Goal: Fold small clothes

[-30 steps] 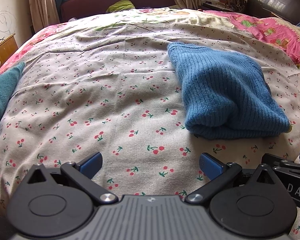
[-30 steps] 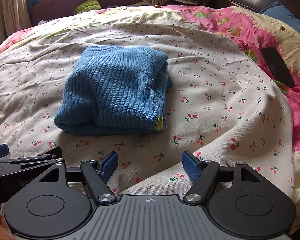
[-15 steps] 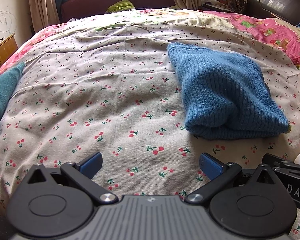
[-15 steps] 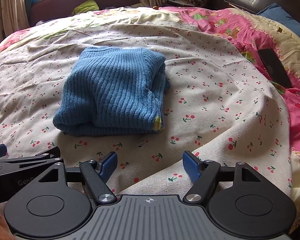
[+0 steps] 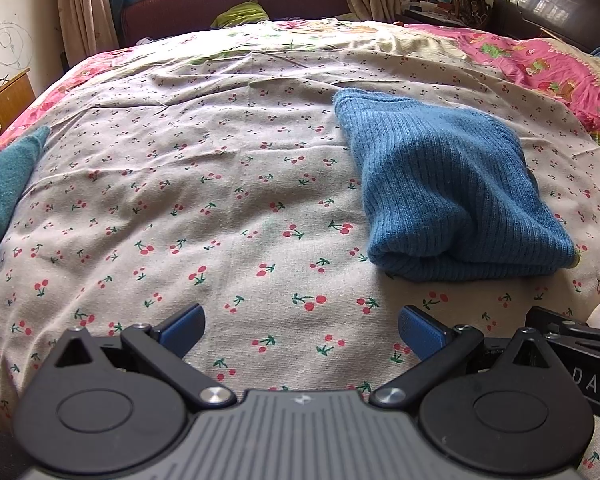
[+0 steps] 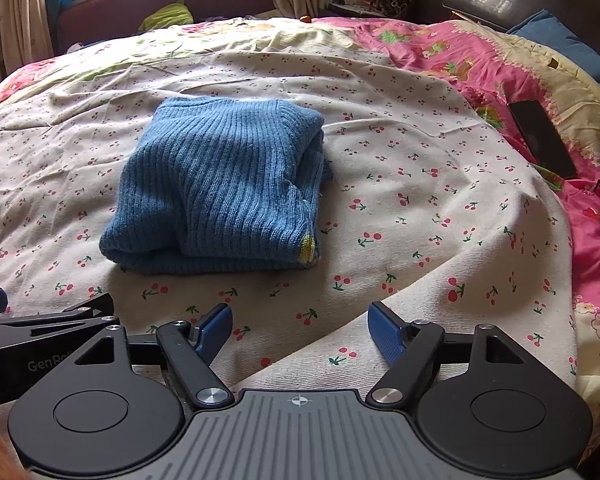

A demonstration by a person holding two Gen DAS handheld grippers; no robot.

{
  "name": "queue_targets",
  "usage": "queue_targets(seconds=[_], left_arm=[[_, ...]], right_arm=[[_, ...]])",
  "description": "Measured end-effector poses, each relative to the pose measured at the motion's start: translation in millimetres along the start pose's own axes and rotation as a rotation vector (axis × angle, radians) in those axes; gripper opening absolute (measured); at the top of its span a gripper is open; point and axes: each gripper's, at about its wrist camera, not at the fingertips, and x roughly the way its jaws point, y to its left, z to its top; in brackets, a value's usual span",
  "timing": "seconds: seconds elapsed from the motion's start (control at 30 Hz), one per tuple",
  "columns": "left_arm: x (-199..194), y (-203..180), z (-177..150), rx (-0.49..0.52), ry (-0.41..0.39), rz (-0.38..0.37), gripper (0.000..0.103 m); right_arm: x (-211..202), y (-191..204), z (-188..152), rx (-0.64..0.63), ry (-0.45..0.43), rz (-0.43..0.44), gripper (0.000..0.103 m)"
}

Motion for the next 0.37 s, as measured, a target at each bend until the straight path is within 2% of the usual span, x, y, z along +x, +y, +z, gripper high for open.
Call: queue_targets(seconds=[0.37], left_arm=[[0.4, 0.4, -0.3, -0.007, 0.007, -0.005, 0.103]], right_arm=[[0.1, -2.0, -0.4, 0.0, -0.003, -0.005, 0.077]])
